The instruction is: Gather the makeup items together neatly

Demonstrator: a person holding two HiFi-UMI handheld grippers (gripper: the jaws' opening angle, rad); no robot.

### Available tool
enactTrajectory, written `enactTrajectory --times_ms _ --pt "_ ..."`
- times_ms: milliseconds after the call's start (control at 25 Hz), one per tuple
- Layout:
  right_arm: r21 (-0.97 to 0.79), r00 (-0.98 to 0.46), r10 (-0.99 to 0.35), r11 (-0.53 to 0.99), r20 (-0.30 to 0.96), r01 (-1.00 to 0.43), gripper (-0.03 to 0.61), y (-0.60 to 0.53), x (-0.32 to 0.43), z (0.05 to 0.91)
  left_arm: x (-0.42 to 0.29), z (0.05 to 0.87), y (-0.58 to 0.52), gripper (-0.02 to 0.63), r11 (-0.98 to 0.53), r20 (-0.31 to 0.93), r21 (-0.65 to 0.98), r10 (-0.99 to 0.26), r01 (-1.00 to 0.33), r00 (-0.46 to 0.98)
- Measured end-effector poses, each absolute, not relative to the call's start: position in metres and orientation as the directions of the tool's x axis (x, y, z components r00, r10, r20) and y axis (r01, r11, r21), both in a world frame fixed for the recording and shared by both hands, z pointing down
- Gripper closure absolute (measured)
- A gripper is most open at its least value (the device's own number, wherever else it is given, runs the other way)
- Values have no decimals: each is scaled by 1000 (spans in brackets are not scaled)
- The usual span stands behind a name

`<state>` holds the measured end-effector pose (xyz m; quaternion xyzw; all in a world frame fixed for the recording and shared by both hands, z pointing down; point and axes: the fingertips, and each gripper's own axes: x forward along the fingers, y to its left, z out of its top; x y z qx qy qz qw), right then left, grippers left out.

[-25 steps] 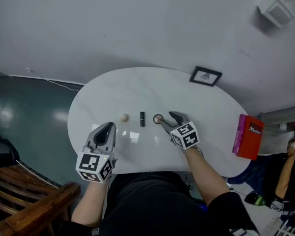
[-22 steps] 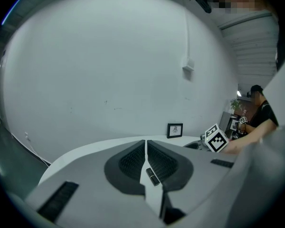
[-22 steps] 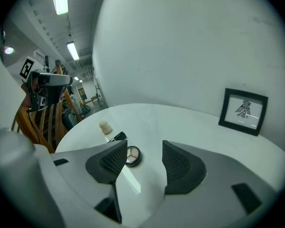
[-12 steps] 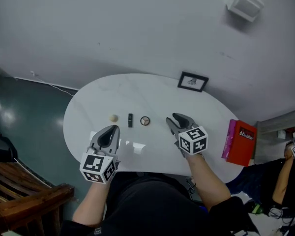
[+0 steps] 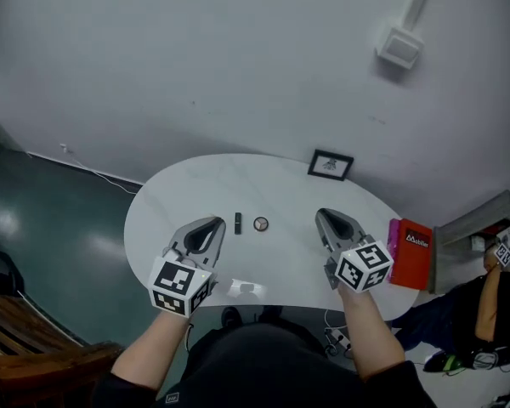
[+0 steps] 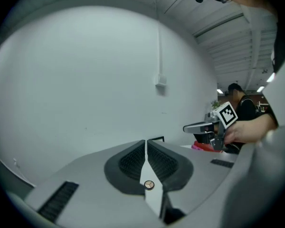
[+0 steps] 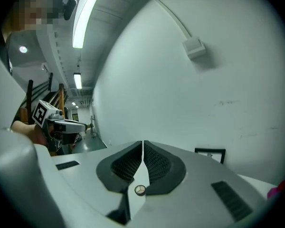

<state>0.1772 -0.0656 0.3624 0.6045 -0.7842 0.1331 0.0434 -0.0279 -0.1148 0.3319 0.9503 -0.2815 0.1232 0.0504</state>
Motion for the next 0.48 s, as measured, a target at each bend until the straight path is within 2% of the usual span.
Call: enactTrajectory --times_ms 160,480 --pt "-110 -264 -957 252 122 -962 540 -59 146 302 -37 300 -116 589 -869 222 -12 -485 -495 846" --pt "-47 -307 -950 309 -54 -950 543 -52 113 221 -47 259 -121 589 -834 143 39 -541 -551 829"
